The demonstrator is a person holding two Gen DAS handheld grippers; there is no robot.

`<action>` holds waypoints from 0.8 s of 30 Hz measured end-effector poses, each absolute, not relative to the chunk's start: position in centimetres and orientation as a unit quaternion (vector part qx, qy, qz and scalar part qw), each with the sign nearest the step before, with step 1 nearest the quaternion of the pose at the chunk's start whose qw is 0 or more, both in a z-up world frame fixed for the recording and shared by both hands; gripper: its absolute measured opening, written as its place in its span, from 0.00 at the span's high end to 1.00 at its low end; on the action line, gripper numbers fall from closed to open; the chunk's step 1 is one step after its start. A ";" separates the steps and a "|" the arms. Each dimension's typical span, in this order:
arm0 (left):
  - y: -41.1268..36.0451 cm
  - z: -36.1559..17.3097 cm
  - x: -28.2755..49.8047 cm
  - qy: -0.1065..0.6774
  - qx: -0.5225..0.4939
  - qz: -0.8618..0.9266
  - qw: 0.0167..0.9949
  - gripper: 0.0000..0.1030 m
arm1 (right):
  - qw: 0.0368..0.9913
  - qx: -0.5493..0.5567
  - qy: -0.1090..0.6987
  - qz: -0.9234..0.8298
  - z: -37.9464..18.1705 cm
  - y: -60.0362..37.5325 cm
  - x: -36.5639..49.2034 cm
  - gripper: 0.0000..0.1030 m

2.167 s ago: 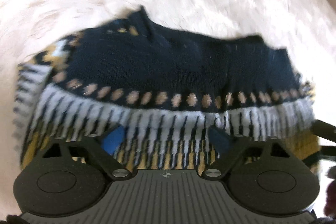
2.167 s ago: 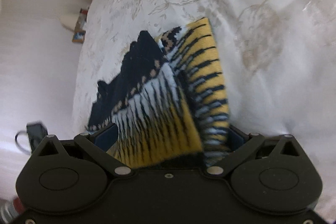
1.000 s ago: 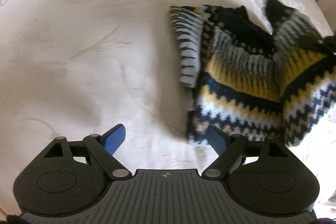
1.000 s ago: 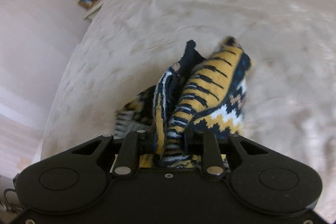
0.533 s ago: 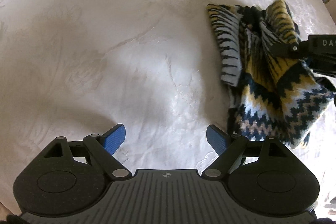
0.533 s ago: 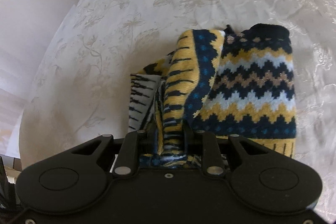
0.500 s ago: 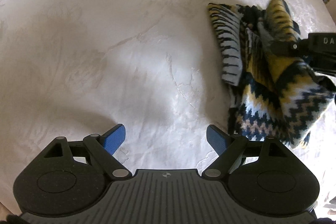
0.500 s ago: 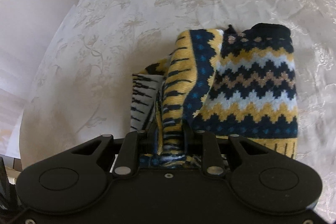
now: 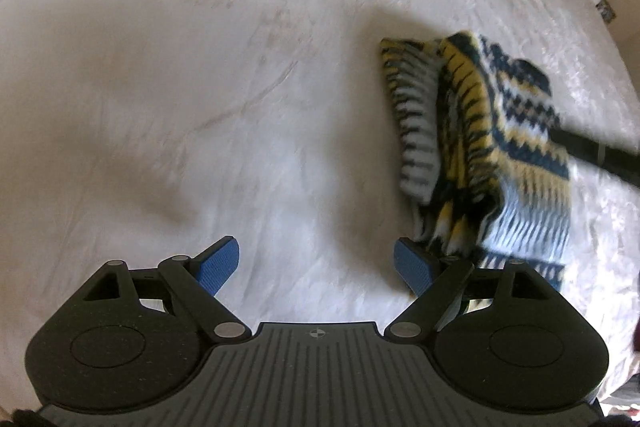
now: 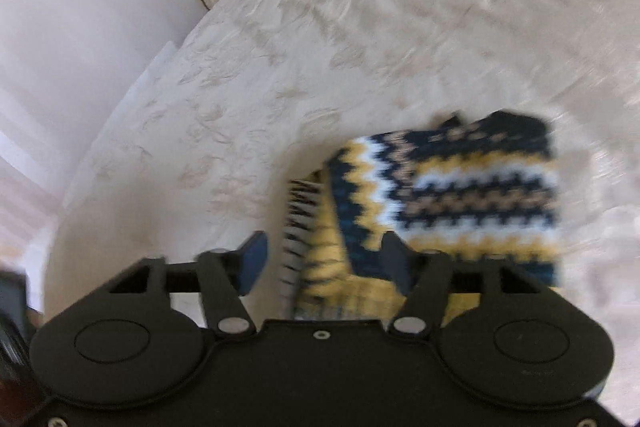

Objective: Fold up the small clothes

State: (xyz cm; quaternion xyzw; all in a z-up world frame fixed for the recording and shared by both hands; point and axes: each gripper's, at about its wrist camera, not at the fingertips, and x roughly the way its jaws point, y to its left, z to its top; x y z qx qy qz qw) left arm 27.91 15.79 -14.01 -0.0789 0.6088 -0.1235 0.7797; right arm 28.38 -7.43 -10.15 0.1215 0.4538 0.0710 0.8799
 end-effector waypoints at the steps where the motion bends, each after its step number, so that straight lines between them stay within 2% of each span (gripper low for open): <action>1: 15.7 -13.9 28.3 0.606 -0.083 -0.128 0.780 0.18 | 0.880 0.108 0.458 0.070 -10.3 -7.5 27.7 0.32; 7: 14.5 -12.9 30.7 0.591 -0.102 -0.147 0.786 0.18 | 0.883 0.002 0.466 0.056 -11.6 -5.1 24.4 0.11; 16: 12.3 -11.8 33.5 0.593 -0.132 -0.191 0.771 0.18 | 0.865 -0.177 0.449 0.136 -14.6 1.2 20.8 0.13; 19: 11.5 -11.9 34.3 0.599 -0.152 -0.206 0.758 0.17 | 0.852 -0.238 0.442 0.146 -15.8 2.9 20.7 0.17; 21: 11.0 -12.0 34.8 0.604 -0.162 -0.216 0.750 0.17 | 0.843 -0.275 0.439 0.147 -16.7 3.5 21.0 0.28; 23: 10.4 -12.1 35.2 0.609 -0.166 -0.226 0.742 0.17 | 0.839 -0.272 0.445 0.154 -17.0 3.4 21.4 0.53; 24: 10.1 -12.1 35.4 0.610 -0.168 -0.232 0.739 0.17 | 0.843 -0.254 0.450 0.151 -16.7 3.0 21.7 0.58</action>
